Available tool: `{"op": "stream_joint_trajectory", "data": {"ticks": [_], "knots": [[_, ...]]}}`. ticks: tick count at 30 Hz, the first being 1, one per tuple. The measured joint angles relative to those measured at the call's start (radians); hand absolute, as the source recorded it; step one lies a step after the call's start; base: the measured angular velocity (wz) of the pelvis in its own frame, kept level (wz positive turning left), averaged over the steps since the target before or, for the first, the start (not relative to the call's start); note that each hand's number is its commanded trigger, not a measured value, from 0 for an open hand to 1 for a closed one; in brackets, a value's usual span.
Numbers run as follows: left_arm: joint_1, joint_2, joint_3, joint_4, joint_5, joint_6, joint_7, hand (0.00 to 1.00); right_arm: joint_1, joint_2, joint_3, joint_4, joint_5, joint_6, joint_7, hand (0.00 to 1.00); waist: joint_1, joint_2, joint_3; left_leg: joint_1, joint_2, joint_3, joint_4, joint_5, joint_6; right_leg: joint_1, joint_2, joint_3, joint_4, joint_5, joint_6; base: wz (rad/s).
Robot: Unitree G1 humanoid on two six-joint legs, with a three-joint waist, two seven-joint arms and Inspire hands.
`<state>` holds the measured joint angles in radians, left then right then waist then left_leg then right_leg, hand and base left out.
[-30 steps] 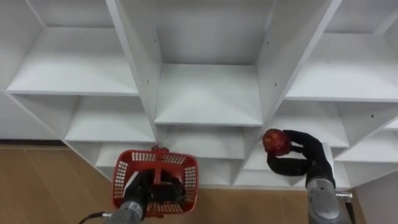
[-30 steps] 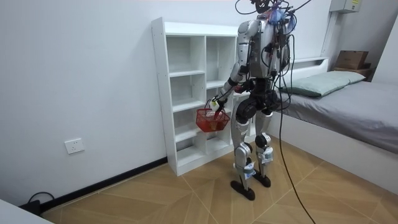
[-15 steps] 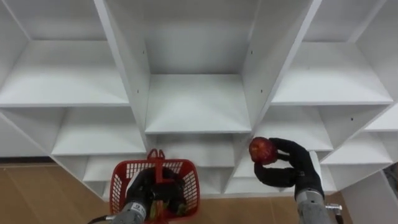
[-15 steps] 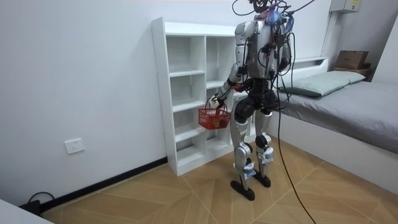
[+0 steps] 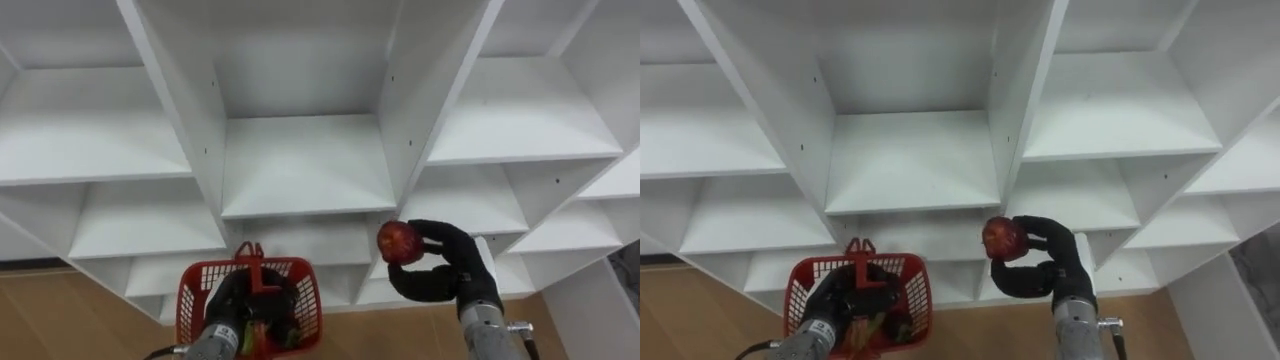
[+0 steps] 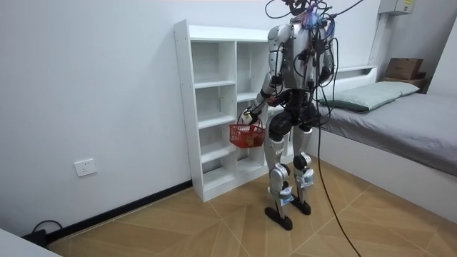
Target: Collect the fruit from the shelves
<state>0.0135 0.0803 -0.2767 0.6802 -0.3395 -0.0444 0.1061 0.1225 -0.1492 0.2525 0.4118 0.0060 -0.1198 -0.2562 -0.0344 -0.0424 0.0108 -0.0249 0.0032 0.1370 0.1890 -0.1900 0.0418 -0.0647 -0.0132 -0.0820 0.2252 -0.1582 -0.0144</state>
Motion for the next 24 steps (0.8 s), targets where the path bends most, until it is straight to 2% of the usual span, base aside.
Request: {"op": "stream_joint_trajectory", "data": {"ticks": [5,9,14,24], "knots": [[-0.008,0.000,-0.001,0.000,0.000,0.000,-0.001,1.00,0.002,0.002,0.003,-0.002,-0.017,0.001,0.027,1.00,-0.003,0.000,-0.0001,-0.010,0.000,0.000,0.000,0.000,0.000,-0.011,0.000,0.001,0.003,0.000,0.000,-0.01],[-0.017,0.001,0.000,0.012,-0.001,0.000,-0.008,1.00,0.002,0.005,0.011,-0.002,-0.018,0.002,0.042,1.00,0.011,-0.001,-0.0001,-0.020,0.000,0.000,0.002,0.000,0.000,-0.021,-0.001,0.001,0.005,0.000,0.000,-0.01],[-0.028,0.002,0.000,0.051,0.000,0.002,-0.013,1.00,0.000,0.006,0.052,-0.001,-0.067,0.020,0.074,1.00,0.016,-0.001,0.0001,-0.030,0.000,0.001,0.002,0.000,0.000,-0.035,-0.001,0.001,0.008,0.000,0.000,-0.01],[-0.044,0.006,-0.002,0.051,0.001,0.002,-0.038,1.00,-0.001,-0.004,0.114,-0.001,-0.141,0.049,0.160,1.00,0.032,-0.002,0.0002,-0.087,0.001,0.000,0.018,0.000,0.000,-0.087,-0.002,-0.001,0.013,0.003,-0.003,0.00]]}}
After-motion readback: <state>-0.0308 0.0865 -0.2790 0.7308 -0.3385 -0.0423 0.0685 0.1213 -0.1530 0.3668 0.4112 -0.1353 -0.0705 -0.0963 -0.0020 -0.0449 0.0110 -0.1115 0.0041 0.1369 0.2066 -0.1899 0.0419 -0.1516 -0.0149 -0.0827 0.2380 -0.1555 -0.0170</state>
